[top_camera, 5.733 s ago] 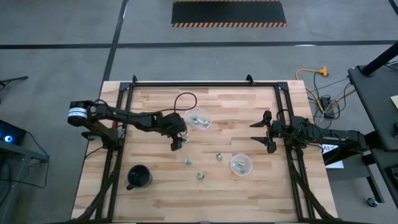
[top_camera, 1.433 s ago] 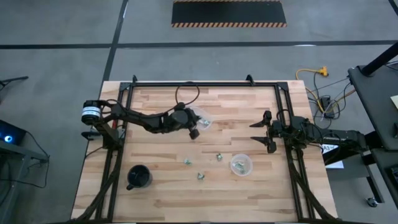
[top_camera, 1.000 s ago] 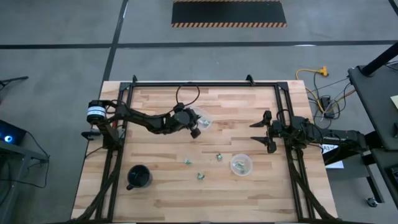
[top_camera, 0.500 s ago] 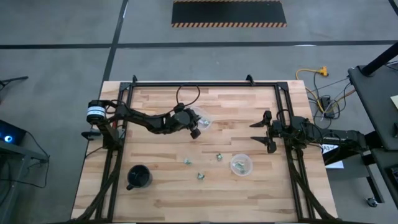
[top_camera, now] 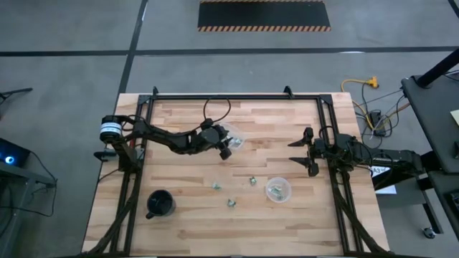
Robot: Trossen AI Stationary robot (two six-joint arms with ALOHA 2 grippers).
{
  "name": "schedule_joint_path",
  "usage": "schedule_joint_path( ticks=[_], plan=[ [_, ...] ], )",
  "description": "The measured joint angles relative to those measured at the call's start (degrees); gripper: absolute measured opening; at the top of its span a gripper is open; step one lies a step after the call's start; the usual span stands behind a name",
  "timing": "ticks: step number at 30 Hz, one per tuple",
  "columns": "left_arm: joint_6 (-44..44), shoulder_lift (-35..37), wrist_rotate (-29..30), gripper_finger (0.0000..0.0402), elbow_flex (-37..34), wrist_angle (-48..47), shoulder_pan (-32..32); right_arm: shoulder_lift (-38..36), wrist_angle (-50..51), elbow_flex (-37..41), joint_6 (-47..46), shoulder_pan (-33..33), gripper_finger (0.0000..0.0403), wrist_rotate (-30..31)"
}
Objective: Pick and place Stevia / Truvia into bins
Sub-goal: Put the stevia packet into the oval transparent container
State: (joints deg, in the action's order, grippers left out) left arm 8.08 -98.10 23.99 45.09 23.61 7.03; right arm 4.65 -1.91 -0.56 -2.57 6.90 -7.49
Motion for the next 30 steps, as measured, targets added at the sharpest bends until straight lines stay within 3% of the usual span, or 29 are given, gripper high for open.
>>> schedule_joint_path(
  ticks=[11,25,30],
  plan=[
    [0.0,0.7,-1.5,0.0153,1.2,-0.1,-0.5,0.0,0.0,0.0,0.0,0.0,0.0253,0.0],
    [-3.0,4.5,-21.9,0.0153,1.0,-0.6,-1.4,0.0,0.0,0.0,0.0,0.0,0.0251,0.0],
    [-3.0,4.5,-26.2,0.0153,1.3,-0.7,-2.2,0.0,0.0,0.0,0.0,0.0,0.0254,0.0]
  ],
)
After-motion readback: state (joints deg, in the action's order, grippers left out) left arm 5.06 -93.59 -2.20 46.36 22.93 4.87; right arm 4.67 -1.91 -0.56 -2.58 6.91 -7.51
